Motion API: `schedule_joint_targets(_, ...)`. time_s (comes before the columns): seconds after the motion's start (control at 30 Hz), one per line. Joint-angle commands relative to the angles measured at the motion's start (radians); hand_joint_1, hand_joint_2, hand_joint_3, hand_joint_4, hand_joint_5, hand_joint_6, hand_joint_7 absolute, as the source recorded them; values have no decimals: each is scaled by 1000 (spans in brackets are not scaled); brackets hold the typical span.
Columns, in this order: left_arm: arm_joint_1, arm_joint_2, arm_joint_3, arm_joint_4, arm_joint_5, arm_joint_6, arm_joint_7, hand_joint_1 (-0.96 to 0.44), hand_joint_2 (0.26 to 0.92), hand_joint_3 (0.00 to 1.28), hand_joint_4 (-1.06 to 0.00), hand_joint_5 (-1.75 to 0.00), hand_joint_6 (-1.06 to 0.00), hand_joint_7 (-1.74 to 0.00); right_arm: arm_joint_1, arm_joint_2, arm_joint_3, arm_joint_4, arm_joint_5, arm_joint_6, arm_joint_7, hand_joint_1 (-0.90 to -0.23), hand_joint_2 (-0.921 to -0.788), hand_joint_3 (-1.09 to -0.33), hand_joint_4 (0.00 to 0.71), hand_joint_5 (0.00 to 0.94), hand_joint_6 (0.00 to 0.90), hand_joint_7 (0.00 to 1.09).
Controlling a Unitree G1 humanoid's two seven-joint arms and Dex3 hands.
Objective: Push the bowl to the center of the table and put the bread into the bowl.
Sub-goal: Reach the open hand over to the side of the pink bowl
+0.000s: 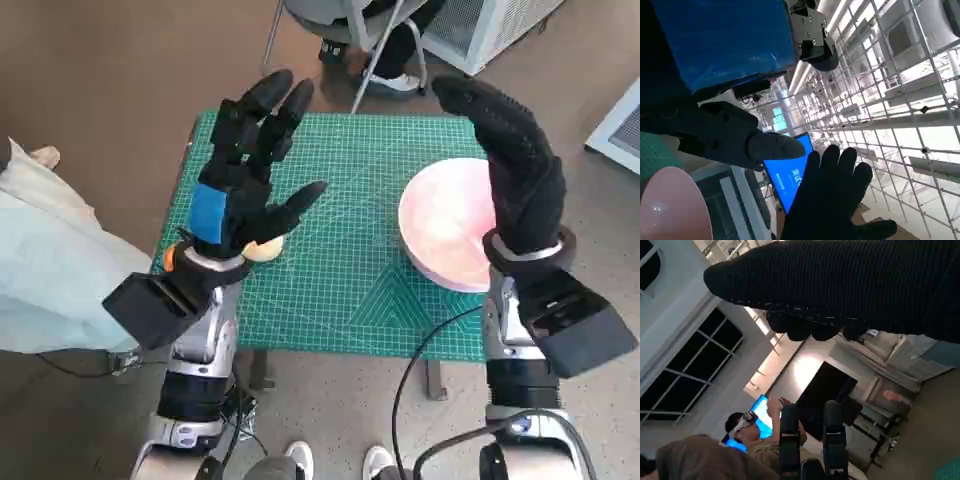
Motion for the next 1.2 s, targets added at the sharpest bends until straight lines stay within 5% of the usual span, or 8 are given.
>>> schedule_joint_targets(0.03,-11,6,0,-9,-4,4,-3,-356,921,229,-274,-32,-42,-676,14,-5,1,10,9,3,12,-625,-921,-774,331,2,8,810)
schedule_joint_targets(0.73,-1,7,-5,-14,-2,3,-3,-365,921,228,-277,-30,-39,-699,23,-15,-7,19,10,-4,12,-622,-921,-773,331,1,11,804)
schedule_joint_targets(1.2,10,3,-1,-16,-10,-4,-5,-360,921,227,-280,-29,-38,-703,-31,-120,-119,285,50,-95,27,-600,-921,-781,284,0,-1,769)
